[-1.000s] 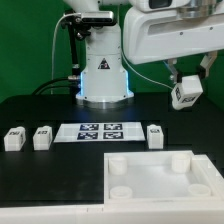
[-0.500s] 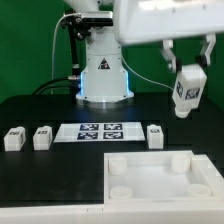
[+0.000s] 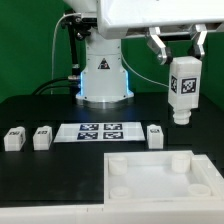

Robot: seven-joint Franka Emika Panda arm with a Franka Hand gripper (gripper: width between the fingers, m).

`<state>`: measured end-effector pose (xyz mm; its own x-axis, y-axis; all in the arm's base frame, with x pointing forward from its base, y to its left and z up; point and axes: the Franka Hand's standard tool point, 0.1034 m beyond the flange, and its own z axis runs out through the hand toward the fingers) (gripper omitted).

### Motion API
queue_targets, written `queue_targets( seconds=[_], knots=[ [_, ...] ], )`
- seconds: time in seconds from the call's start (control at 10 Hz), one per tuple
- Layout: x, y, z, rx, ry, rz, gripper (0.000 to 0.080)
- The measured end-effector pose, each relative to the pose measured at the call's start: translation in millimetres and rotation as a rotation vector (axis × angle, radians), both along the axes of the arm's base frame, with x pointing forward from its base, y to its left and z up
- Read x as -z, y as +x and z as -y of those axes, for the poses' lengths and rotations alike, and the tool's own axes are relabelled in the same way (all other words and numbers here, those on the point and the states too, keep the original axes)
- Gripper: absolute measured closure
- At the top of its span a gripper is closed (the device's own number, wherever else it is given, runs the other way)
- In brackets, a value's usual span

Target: Assemble one leg

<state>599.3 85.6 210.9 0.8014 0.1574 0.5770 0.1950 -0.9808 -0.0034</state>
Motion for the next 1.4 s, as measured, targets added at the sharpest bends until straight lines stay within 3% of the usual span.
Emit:
queue_targets(
  seconds=[0.2, 0.7, 1.2, 1.4],
  knots=[
    [4.7, -0.2, -0.4, 0.0, 0.0, -0.002, 0.0511],
    [64.0, 14.1, -12.1, 0.011, 0.021, 0.034, 0.0511],
    [97.7, 14.9, -19.3, 0.01, 0.027, 0.019, 0.0511],
    [101.6, 11.6, -24.2, 0.002, 0.026, 0.012, 0.0511]
  ],
)
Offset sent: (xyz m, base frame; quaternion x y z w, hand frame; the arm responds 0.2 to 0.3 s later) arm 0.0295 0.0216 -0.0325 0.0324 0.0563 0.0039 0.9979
